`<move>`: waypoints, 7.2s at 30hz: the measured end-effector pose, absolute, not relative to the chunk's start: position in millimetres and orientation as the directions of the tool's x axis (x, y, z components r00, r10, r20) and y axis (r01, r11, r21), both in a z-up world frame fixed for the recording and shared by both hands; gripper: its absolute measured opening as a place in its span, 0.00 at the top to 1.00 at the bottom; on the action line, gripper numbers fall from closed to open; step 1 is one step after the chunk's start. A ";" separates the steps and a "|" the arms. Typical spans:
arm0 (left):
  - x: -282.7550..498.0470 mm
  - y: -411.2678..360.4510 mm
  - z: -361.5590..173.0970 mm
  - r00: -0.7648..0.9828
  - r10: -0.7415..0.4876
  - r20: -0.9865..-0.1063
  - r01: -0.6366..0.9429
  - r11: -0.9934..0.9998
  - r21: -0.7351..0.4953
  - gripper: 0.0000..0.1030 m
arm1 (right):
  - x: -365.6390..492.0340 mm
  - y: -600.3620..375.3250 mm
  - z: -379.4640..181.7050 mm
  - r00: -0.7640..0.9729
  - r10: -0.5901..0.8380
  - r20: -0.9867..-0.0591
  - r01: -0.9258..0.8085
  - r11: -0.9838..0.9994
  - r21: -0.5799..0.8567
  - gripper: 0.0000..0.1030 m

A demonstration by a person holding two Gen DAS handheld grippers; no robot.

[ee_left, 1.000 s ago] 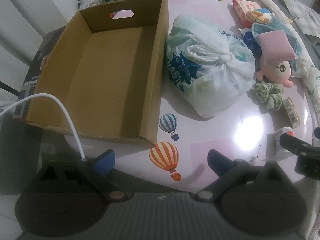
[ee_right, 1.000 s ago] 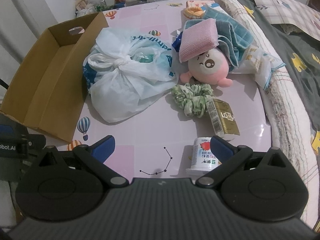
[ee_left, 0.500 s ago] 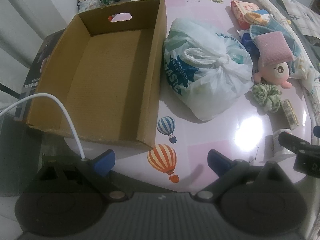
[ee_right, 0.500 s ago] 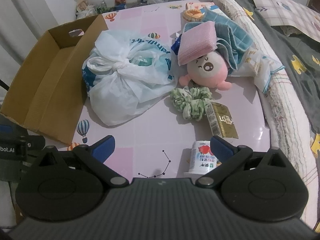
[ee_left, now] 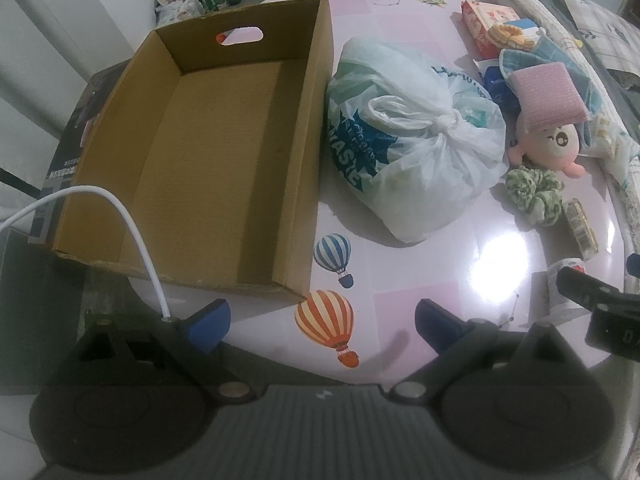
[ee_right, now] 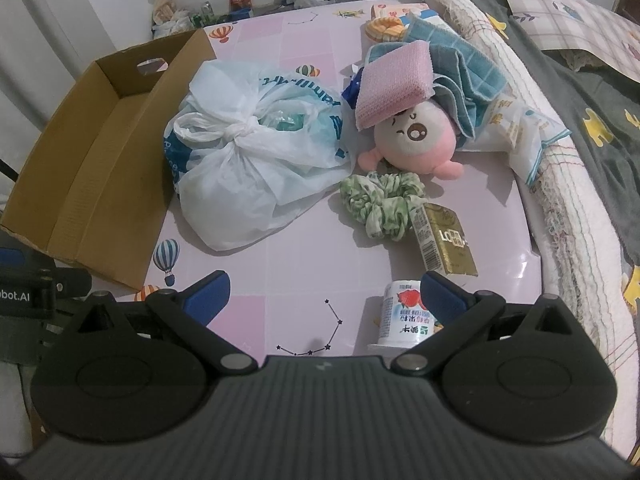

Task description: Organize soft objects

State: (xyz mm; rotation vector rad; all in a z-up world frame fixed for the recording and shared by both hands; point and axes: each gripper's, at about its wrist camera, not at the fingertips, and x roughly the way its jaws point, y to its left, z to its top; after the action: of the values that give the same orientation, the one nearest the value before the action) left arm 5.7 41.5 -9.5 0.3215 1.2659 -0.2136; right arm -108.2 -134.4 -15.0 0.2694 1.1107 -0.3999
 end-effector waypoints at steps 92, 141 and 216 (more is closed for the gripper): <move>106.6 -234.3 -47.5 0.104 -0.376 -0.921 0.683 0.700 -0.209 0.27 | -24.3 -405.1 -64.2 0.609 0.271 -0.746 0.476 0.627 0.616 0.79; 201.2 33.1 26.8 0.498 0.001 -0.867 0.360 0.909 0.208 0.71 | 51.4 -245.5 -51.6 0.717 0.304 -0.627 0.401 0.556 0.728 0.68; 176.9 -104.5 -20.6 0.155 -0.386 -0.909 0.278 0.900 -0.335 0.58 | 5.8 -405.6 -19.0 0.715 0.005 -0.699 0.397 0.820 0.412 0.93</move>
State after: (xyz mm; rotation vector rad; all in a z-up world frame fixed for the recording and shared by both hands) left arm 176.9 -104.5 -20.6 -0.0966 1.3328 -0.4766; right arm 5.8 -405.6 -19.0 0.5795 0.7513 -0.2311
